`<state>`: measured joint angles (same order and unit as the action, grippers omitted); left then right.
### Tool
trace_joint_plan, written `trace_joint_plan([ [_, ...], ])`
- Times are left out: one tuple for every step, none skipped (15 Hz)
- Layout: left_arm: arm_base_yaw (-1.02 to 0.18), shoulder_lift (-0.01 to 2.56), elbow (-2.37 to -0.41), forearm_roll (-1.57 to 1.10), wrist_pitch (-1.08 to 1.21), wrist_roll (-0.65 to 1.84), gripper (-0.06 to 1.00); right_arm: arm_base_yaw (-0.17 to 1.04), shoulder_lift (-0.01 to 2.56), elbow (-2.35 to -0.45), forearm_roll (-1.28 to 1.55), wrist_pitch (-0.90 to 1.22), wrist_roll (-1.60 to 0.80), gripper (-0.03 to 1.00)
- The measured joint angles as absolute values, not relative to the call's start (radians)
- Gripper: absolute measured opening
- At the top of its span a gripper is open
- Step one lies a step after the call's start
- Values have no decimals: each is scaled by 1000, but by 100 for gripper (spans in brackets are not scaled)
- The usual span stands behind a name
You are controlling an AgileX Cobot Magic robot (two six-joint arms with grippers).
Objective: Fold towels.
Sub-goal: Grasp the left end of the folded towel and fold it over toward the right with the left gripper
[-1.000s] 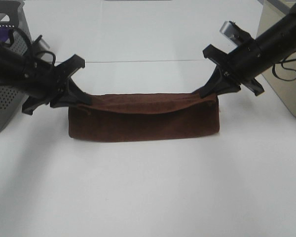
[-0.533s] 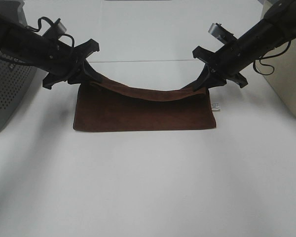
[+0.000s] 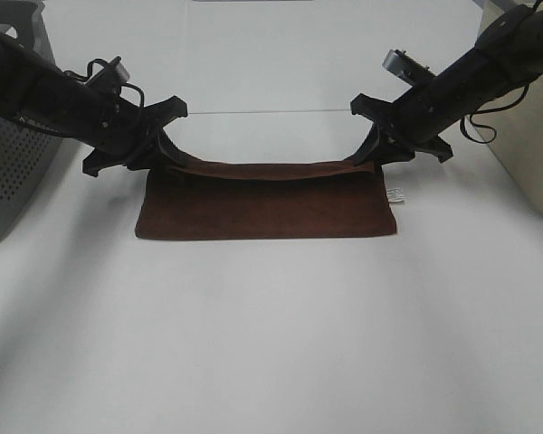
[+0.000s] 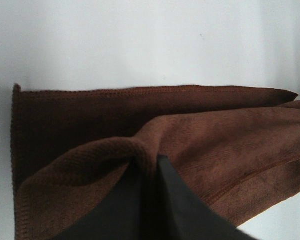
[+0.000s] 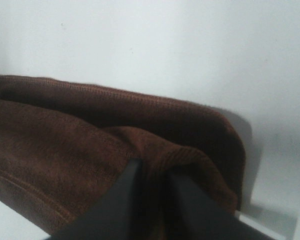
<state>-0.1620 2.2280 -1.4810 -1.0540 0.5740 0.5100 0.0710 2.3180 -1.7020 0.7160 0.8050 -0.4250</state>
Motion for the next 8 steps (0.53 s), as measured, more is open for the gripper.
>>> trace_joint_plan([
  [-162,2228,-1481,-1054,574,510,19,71,2318,-1702,716,805,-420,31],
  [-162,2228,-1481,-1054,575,510,23,71,2318,-1702,716,809,-417,39],
  [-162,2229,-1481,-1054,588,510,41,71,2318,-1702,718,820,-412,60],
  [-162,2229,-1482,-1054,606,510,52,71,2318,-1702,718,833,-411,70],
  [-162,2229,-1482,-1048,618,510,61,71,2317,-1702,717,838,-410,76],
  [-162,2219,-1482,-1035,628,510,68,71,2312,-1702,707,847,-407,79],
  [-161,2203,-1482,-1019,631,510,71,71,2301,-1705,693,865,-400,80],
  [-160,2182,-1484,-993,632,510,72,71,2286,-1710,677,887,-381,80],
])
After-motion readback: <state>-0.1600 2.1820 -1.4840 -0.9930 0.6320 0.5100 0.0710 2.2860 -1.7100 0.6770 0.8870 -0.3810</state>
